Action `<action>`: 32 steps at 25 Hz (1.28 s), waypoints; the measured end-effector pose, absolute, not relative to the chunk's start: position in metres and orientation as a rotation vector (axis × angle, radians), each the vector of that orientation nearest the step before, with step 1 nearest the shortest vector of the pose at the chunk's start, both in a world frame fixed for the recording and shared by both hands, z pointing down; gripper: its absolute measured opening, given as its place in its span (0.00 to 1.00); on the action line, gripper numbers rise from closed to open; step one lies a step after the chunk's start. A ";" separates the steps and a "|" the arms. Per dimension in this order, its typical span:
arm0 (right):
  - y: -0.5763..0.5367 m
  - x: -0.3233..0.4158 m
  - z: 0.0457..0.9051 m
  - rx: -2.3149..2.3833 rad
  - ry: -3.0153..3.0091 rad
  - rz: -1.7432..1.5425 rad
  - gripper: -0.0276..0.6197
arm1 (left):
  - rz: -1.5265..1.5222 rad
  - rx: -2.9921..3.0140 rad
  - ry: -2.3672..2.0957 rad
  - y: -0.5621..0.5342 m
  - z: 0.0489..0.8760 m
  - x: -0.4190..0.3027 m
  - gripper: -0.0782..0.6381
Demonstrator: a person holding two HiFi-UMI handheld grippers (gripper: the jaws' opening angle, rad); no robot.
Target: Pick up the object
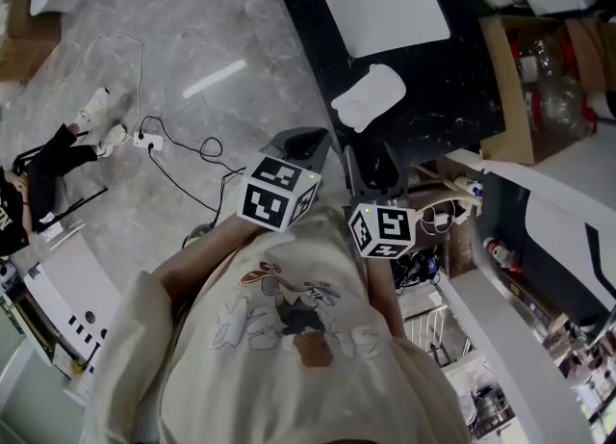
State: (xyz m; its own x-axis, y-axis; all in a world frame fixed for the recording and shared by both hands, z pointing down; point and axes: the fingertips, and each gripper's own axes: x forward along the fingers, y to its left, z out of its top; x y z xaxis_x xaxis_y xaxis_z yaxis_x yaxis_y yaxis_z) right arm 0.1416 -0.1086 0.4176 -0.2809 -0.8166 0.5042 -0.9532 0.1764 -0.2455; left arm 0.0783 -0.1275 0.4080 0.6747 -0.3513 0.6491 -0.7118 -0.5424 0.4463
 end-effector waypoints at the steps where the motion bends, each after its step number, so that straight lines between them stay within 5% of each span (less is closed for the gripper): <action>1: -0.110 0.140 0.418 1.692 -2.196 0.765 0.39 | 0.641 2.173 -0.812 -0.129 0.409 0.077 0.13; 32: -0.159 0.130 0.466 1.039 -2.329 0.619 0.41 | 0.452 1.886 -1.116 -0.156 0.462 0.065 0.13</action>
